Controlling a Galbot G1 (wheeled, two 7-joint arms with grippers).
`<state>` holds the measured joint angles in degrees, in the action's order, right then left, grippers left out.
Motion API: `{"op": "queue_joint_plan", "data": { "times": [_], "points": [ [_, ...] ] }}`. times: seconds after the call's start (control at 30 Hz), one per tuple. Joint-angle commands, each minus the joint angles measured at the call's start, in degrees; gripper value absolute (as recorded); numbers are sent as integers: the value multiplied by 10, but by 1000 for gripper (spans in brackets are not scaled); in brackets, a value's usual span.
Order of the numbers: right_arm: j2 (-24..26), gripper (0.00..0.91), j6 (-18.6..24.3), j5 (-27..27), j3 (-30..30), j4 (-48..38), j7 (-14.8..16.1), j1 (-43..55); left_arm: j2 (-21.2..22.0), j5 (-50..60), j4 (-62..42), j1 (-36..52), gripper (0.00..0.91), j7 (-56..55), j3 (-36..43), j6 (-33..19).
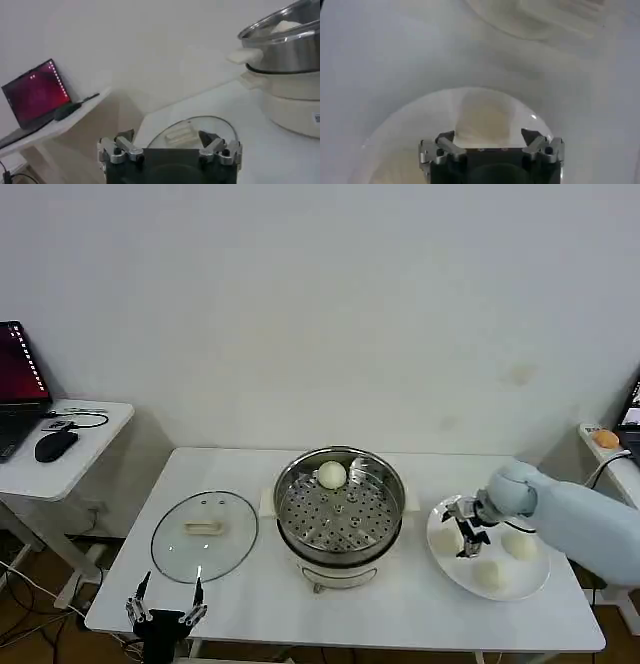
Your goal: Take steamed baozi put them in steamer then cover it.
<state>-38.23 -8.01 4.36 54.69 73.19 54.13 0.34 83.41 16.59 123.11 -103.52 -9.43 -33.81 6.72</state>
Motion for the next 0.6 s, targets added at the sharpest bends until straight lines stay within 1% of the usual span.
{"op": "queue_joint_plan", "data": {
  "times": [0.03, 0.07, 0.13, 0.2, 0.3, 0.43, 0.53, 0.6],
  "points": [
    [-22, 766, -11, 5, -1, -23, 2, -6, -1, 0, -2, 1, 907, 0, 0, 0],
    [-22, 736, -12, 5, -1, -23, 2, -6, -1, -1, -2, 1, 907, 0, 0, 0],
    [-22, 725, -13, 4, -2, -23, 4, -5, 0, -1, -2, 2, 907, 0, 0, 0],
    [-23, 655, -14, 4, -3, -25, 3, -6, 0, -1, -1, 2, 907, 0, 0, 0],
    [-25, 605, -16, 3, -5, -25, 6, -6, 1, -1, -1, 1, 907, -1, 1, 0],
    [-18, 605, -16, -2, -5, -20, 13, 1, 1, 0, 1, 0, 907, -1, 0, 1],
    [-3, 615, -17, -13, -5, -6, 18, 14, 2, -1, 2, -1, 907, -2, 1, 1],
    [15, 615, -18, -26, 6, 9, 20, 51, 2, 0, 1, -1, 907, -2, 2, 1]
  ]
}}
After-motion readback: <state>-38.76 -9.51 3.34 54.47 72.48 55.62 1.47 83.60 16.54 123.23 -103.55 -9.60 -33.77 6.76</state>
